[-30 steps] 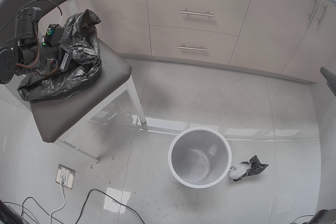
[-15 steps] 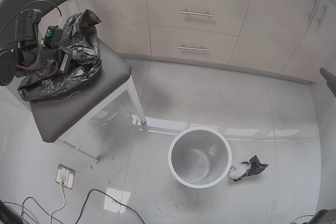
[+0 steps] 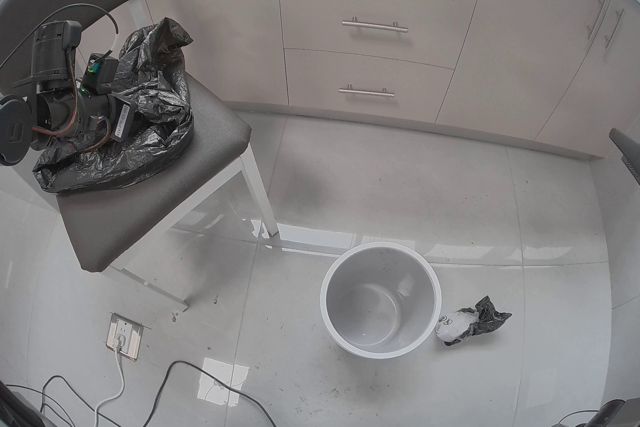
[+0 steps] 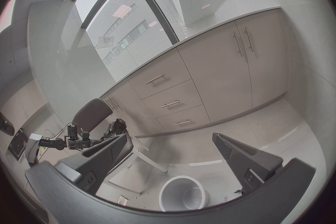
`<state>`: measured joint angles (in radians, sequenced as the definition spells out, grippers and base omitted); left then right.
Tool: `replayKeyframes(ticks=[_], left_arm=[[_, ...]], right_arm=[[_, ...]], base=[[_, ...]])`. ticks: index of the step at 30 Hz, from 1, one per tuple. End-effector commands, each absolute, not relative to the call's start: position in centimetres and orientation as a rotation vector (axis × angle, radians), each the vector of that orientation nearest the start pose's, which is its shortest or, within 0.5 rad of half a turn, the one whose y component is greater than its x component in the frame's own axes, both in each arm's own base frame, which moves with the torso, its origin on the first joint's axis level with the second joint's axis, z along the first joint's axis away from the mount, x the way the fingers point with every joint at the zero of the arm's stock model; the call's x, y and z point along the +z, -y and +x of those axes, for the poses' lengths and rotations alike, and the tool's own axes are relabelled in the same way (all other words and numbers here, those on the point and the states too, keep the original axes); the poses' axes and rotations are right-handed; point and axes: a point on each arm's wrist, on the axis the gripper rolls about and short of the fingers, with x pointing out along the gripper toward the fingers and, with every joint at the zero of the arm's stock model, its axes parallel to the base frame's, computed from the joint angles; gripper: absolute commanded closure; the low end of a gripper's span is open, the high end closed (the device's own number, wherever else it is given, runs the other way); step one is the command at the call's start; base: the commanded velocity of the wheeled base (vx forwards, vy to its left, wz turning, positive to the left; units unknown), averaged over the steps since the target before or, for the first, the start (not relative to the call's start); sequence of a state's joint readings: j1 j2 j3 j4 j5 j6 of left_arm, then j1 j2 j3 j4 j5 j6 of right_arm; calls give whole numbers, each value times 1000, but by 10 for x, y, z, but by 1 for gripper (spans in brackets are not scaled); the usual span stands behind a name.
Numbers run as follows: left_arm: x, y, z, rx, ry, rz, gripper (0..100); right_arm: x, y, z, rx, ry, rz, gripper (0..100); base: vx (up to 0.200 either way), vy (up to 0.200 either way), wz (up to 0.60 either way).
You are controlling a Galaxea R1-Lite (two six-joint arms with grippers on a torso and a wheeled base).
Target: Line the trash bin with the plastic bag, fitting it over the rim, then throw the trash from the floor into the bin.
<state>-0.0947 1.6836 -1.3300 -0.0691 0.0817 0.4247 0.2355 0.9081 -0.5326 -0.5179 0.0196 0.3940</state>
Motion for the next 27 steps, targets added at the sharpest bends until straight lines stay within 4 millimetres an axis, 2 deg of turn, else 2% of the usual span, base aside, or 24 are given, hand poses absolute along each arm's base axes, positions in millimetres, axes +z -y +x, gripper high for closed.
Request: replayKeyframes(ticks=[1,6,12,17,27], left_arm=[[282,29,318,-69,-270,446,0],[282,36,319,-92,-267,451,0],[274,38,328,-99,-278,468,0],[277,33,331,-93,-270,523,0],[278,24,358,-70,-263,620,0]], right_arm=[[258,-25,103,280,95,407,0],[257,-25,103,281,93,407,0],[257,-25,103,281,93,407,0],[257,-25,103,283,93,407,0],[257,-25,103,282,91,407,0]], base=[[0,0,0],[0,0,0],[0,0,0],[0,0,0],[0,0,0]])
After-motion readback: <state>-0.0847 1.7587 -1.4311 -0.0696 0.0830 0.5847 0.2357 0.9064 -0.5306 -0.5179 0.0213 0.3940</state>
